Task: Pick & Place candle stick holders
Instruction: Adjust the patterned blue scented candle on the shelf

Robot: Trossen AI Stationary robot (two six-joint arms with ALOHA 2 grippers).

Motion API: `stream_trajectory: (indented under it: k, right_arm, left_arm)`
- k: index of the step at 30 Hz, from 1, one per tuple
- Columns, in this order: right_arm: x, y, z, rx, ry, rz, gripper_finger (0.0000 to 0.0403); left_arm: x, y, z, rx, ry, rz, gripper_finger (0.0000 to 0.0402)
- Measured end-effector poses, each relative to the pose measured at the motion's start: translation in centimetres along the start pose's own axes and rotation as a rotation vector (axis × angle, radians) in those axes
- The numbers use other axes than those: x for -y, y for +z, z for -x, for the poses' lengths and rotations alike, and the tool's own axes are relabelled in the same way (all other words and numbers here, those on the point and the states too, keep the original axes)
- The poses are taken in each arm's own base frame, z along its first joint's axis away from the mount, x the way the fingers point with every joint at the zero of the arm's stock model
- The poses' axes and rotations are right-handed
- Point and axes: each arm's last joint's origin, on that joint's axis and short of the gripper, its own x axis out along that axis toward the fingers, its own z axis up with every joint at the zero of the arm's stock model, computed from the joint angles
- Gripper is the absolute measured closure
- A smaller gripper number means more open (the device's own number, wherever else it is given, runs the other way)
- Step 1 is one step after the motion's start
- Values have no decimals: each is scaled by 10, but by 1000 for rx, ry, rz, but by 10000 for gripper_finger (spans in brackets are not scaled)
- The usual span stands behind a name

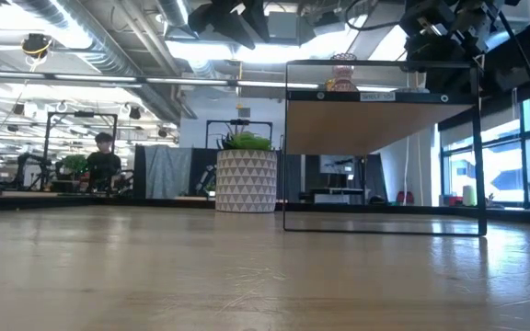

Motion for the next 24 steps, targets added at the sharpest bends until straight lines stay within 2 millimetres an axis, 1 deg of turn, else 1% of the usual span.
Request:
stream_trajectory:
  k: [13, 24]
  right_arm:
    - [-9, 1, -10, -11, 14, 18, 349]
    - [-9, 1, -10, -14, 9, 15, 349]
  left_arm:
    - [0, 0, 0, 0, 0, 1, 231]
    - [0, 0, 0, -3, 2, 6, 231]
